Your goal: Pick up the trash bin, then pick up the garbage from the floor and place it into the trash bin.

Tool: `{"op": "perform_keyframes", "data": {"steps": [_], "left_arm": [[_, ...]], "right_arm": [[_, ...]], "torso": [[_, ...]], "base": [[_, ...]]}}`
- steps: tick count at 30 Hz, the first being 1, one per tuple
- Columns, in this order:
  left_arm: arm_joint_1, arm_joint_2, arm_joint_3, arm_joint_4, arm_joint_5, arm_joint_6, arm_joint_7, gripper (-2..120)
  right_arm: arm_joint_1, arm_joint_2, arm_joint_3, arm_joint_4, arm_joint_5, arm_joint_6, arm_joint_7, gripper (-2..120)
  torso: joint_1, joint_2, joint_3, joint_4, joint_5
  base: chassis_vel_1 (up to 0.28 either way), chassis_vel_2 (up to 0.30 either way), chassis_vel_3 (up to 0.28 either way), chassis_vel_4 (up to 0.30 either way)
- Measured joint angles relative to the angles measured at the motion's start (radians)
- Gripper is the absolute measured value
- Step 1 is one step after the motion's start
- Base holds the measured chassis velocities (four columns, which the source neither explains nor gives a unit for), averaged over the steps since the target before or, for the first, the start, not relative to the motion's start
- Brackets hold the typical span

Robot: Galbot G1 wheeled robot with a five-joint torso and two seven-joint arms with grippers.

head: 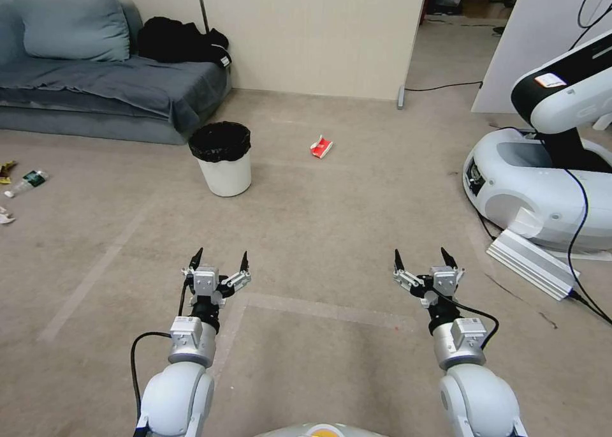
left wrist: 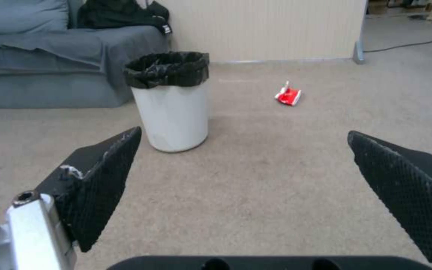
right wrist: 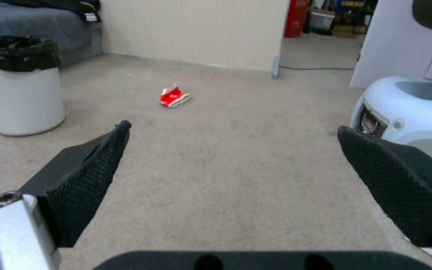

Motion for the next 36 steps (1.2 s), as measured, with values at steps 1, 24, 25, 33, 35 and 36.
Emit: {"op": "perform_keyframes", "data": {"steps": [1, 24, 25, 33, 35, 36], "left_arm": [[0.000, 0.000, 0.000, 0.000, 0.000, 0.000, 0.000, 100], [0.144, -0.002, 0.064, -0.226, 0.079, 0.150, -0.121, 100], [0.173, -0.002, 0.079, -0.268, 0.091, 0.183, -0.146, 100], [0.254, -0.002, 0.123, -0.393, 0.123, 0.276, -0.229, 100], [0.254, -0.002, 0.123, -0.393, 0.123, 0.277, -0.236, 100], [0.254, -0.002, 0.123, -0.393, 0.123, 0.277, -0.236, 100]], "right_arm": [[0.000, 0.000, 0.000, 0.000, 0.000, 0.000, 0.000, 100], [-0.219, 0.068, 0.019, 0.227, -0.030, 0.048, 0.000, 100], [-0.258, 0.083, 0.024, 0.267, -0.031, 0.065, -0.002, 100], [-0.321, 0.108, 0.038, 0.348, -0.040, 0.131, -0.025, 100], [-0.318, 0.108, 0.038, 0.346, -0.039, 0.132, -0.026, 100], [-0.318, 0.108, 0.038, 0.346, -0.039, 0.132, -0.026, 100]], "torso": [[0.000, 0.000, 0.000, 0.0000, 0.0000], [0.000, 0.000, 0.000, 0.0001, -0.0003], [0.000, 0.000, 0.000, 0.0000, 0.0000], [0.000, 0.000, 0.000, 0.0001, 0.0000], [0.000, 0.000, 0.000, 0.0001, -0.0001], [0.000, 0.000, 0.000, 0.0001, -0.0001]], "base": [[0.000, 0.000, 0.000, 0.000], [0.000, 0.000, 0.000, 0.000], [0.000, 0.000, 0.000, 0.000], [0.000, 0.000, 0.000, 0.000], [0.000, 0.000, 0.000, 0.000], [0.000, 0.000, 0.000, 0.000]]}}
